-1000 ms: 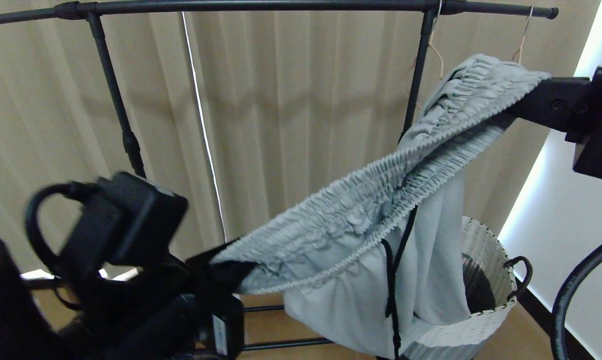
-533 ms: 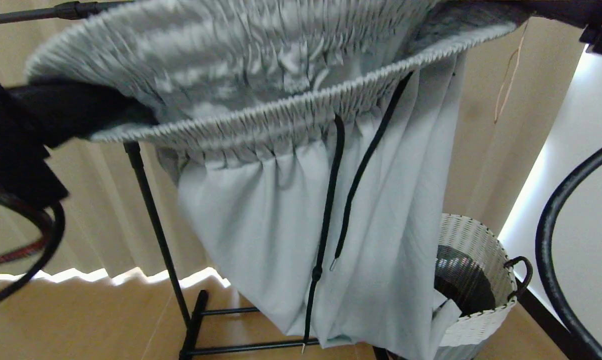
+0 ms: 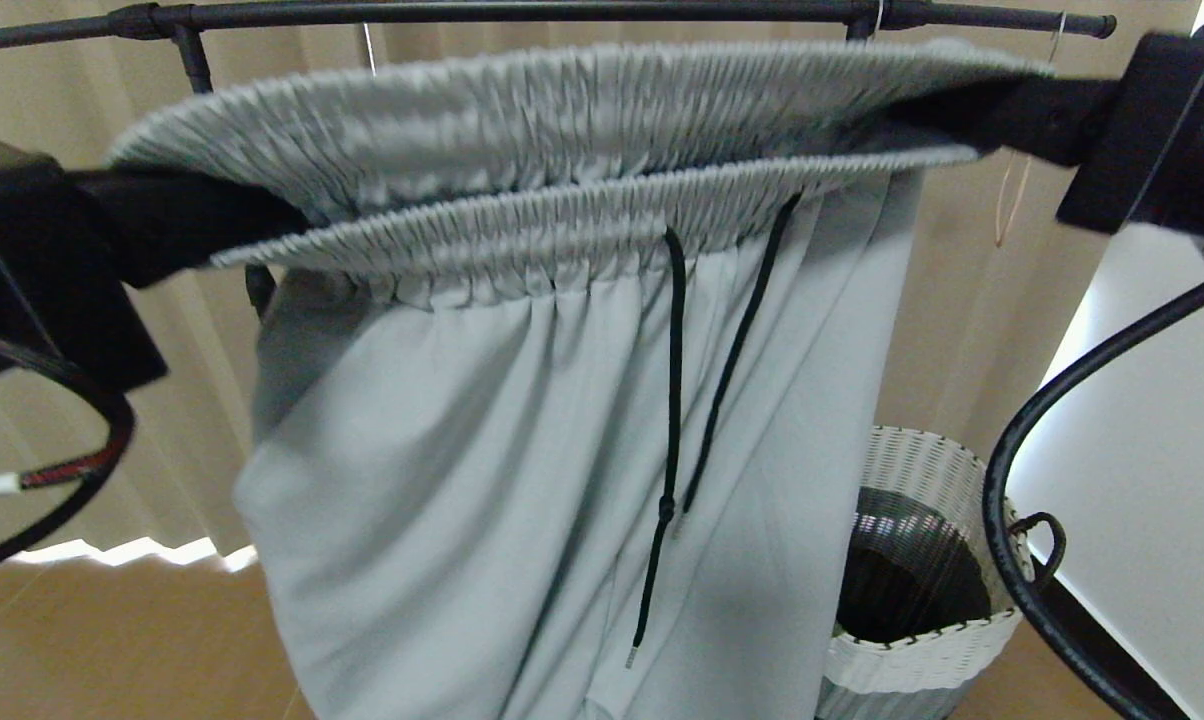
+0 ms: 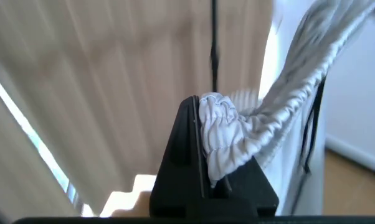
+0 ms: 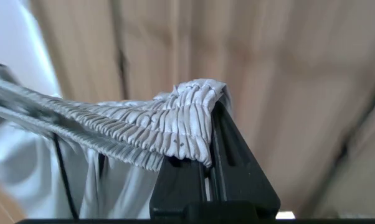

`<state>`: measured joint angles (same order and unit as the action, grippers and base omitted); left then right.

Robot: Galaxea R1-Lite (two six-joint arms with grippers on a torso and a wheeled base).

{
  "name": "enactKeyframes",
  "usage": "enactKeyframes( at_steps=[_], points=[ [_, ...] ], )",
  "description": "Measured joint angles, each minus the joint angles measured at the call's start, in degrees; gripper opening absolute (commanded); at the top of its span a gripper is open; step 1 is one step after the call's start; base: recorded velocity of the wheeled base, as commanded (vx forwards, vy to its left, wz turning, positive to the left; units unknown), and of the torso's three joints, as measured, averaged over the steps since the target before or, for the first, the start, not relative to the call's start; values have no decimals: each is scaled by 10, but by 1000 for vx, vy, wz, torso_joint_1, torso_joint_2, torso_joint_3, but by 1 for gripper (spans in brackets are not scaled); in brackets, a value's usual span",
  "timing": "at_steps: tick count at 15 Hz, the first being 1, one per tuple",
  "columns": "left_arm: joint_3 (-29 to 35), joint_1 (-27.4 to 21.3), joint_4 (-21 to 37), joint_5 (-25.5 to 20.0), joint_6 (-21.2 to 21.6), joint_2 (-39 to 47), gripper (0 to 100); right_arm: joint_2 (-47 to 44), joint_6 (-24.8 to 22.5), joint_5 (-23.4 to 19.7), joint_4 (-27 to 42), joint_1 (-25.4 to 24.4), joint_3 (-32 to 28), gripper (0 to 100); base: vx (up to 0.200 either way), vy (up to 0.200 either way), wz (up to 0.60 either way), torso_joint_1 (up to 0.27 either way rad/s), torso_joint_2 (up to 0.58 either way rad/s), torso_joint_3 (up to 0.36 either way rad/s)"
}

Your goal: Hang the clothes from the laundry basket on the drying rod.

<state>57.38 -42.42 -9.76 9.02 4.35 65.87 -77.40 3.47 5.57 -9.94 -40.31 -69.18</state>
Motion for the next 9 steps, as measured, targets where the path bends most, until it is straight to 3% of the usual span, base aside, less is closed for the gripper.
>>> enactKeyframes(
  at_steps=[4,9],
  points=[
    [-4,4,2,30,0,53,0,1,0,3,-42,32,78,0,0,0,0,0,0,0],
    [45,6,0,36,2,86,0,2,0,3,-56,42,86,0,0,0,0,0,0,0]
  ],
)
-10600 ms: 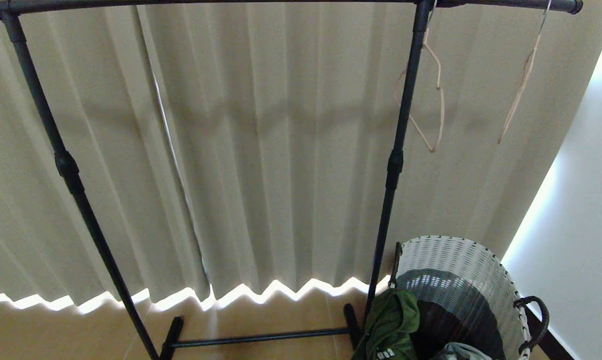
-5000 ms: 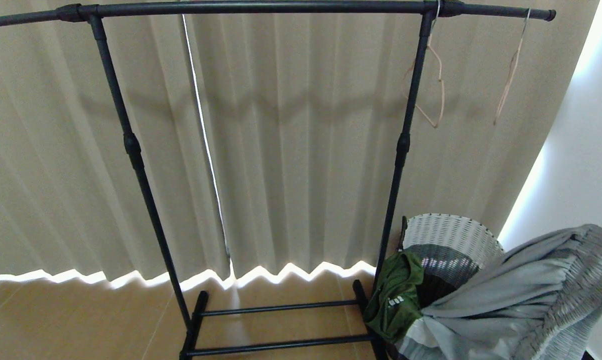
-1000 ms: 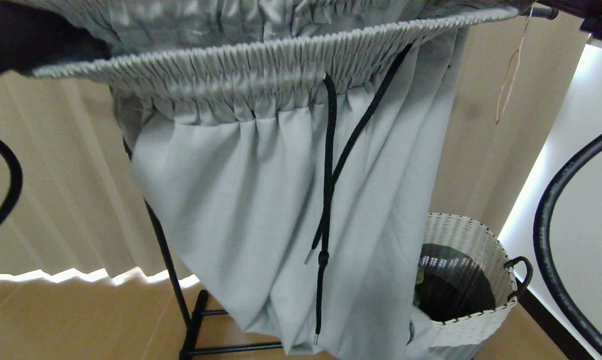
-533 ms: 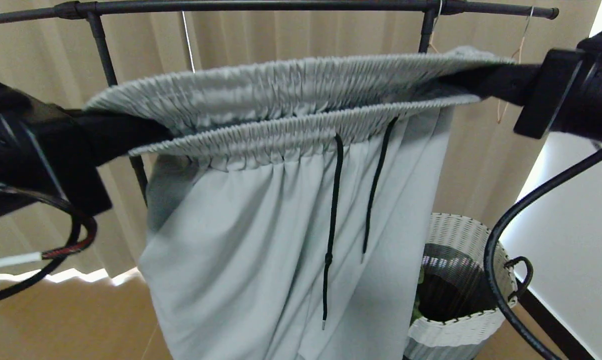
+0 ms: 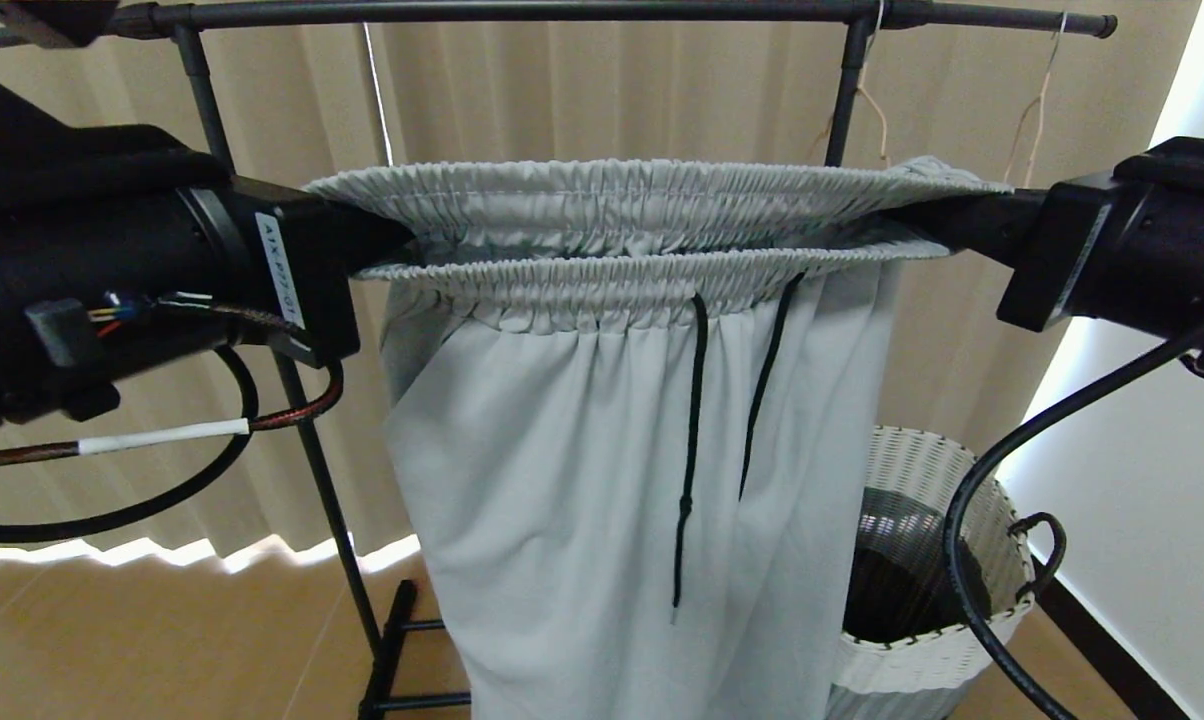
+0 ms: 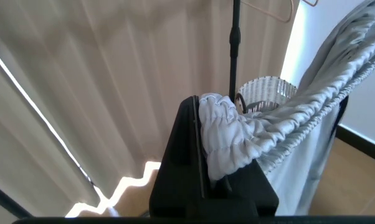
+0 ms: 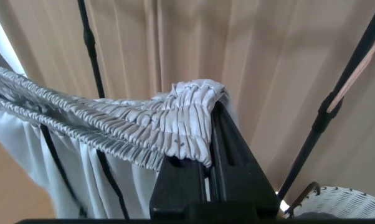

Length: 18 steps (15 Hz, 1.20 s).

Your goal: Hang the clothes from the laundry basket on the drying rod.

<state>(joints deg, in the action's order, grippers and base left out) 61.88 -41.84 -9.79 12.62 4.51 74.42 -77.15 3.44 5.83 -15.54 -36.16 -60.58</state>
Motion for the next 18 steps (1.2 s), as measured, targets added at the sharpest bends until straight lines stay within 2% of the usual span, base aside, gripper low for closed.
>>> enactKeyframes(
  at_steps=[10,13,14,18],
  points=[
    [9,2,-1,7,-15,36,0,25,-5,0,16,2,13,0,0,0,0,0,0,0],
    [50,12,-3,10,-23,74,0,70,-27,-7,82,-6,18,0,0,0,0,0,0,0],
    [64,19,-10,10,-23,91,0,86,-32,-18,98,-16,20,0,0,0,0,0,0,0],
    [93,41,-61,24,-23,154,0,147,-37,-135,112,-52,55,0,0,0,0,0,0,0]
  ],
)
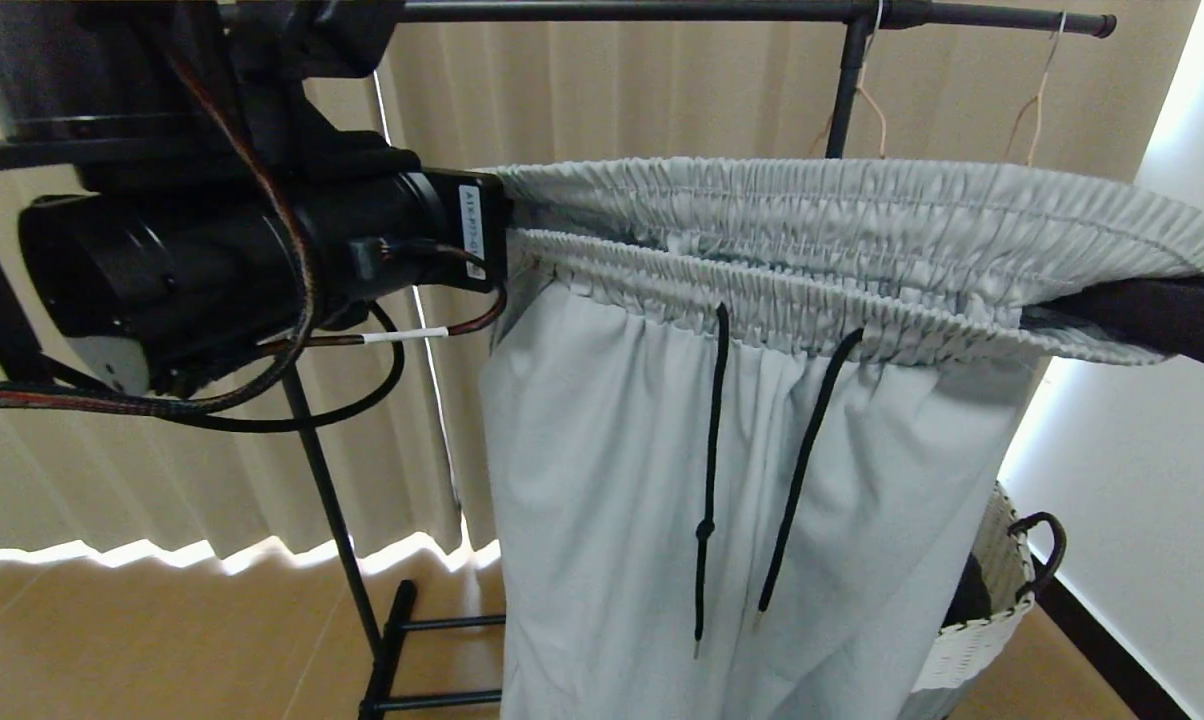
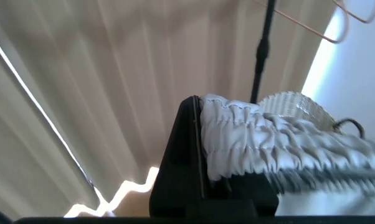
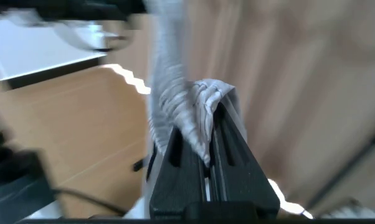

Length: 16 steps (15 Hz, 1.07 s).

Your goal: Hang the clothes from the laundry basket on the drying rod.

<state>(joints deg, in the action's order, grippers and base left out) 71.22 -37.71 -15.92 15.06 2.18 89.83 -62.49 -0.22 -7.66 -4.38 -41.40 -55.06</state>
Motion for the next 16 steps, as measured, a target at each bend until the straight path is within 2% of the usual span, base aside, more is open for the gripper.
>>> enactKeyframes(
  at_steps=[1,6,9,12,14,16],
  points=[
    [1,1,-2,1,0,9,0,8,0,-12,-1,-2,4,0,0,0,0,0,0,0],
    [-4,2,2,2,1,20,0,16,-5,-10,0,-1,8,0,0,0,0,0,0,0],
    [-12,3,37,-16,2,-6,0,4,-24,-1,-3,30,8,0,0,0,0,0,0,0],
    [-15,8,152,-97,3,-70,0,-30,-29,2,-30,82,1,0,0,0,0,0,0,0],
    [-16,19,214,-175,3,-121,0,-63,-28,2,-92,99,-2,0,0,0,0,0,0,0],
    [-32,26,230,-255,7,-167,0,-100,-25,1,-154,107,-4,0,0,0,0,0,0,0]
  ],
)
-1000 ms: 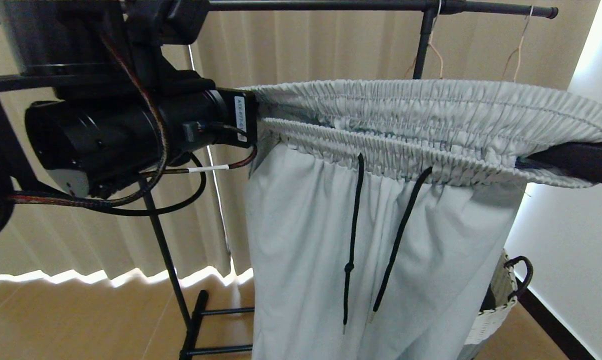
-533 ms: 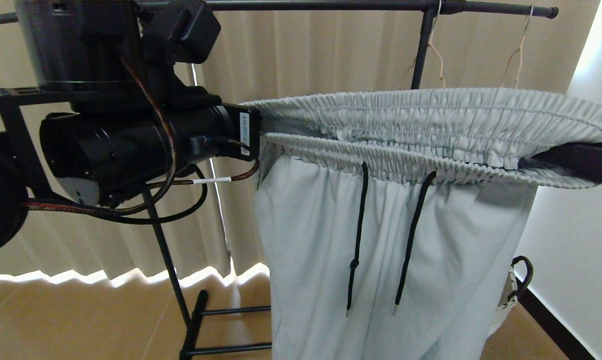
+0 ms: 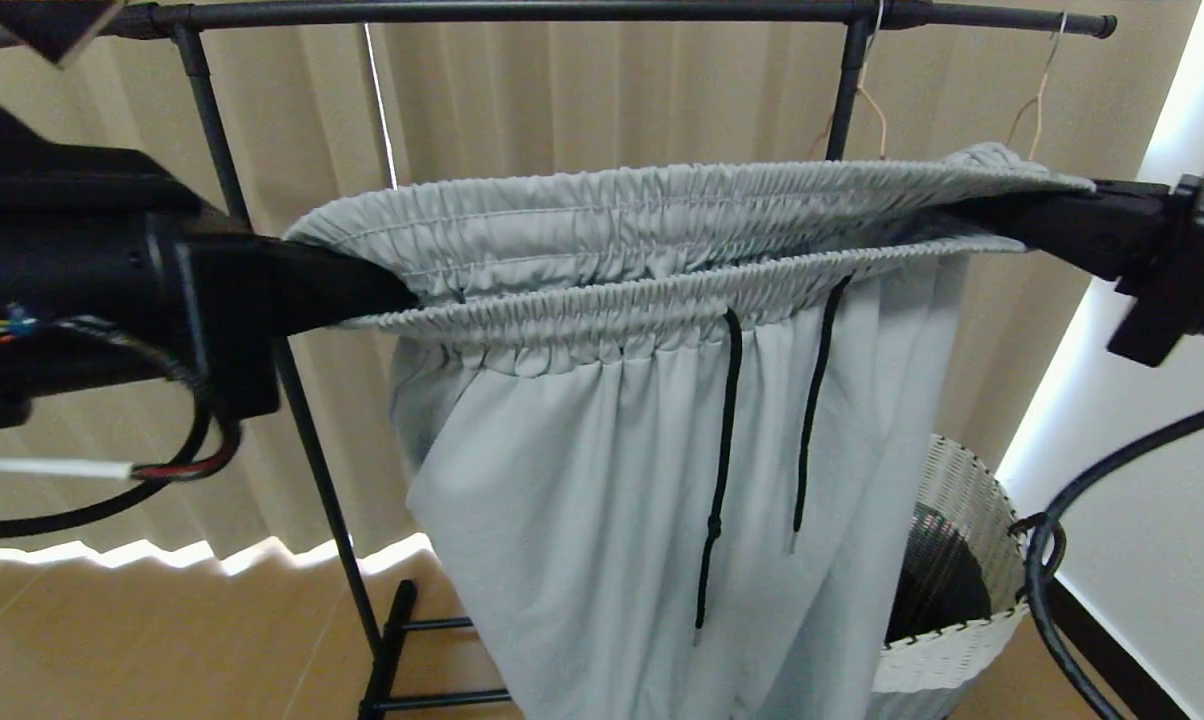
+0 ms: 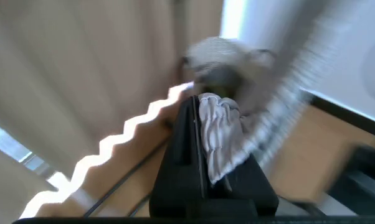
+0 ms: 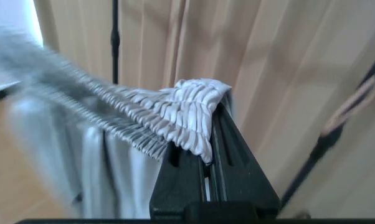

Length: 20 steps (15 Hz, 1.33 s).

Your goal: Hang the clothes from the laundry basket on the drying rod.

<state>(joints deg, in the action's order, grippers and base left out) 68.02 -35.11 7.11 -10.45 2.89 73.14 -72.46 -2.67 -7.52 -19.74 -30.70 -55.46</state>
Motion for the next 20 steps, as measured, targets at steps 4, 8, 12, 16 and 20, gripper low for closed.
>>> enactKeyframes(
  at_steps=[4,8,12,16,20],
  points=[
    [-64,1,-45,-81,9,-71,0,-61,8,-1,-48,4,-12,0,0,0,0,0,0,0],
    [-96,1,-72,-82,9,-96,0,-84,8,1,-49,4,-17,0,0,0,0,0,0,0],
    [-99,9,-85,-4,21,-89,0,-72,8,28,-40,5,-17,0,0,0,0,0,0,0],
    [-106,11,-146,141,62,-46,0,-37,7,31,-8,5,-19,0,0,0,0,0,0,0],
    [-113,-1,-211,150,61,-14,0,-3,7,31,23,5,3,0,0,0,0,0,0,0]
  ],
)
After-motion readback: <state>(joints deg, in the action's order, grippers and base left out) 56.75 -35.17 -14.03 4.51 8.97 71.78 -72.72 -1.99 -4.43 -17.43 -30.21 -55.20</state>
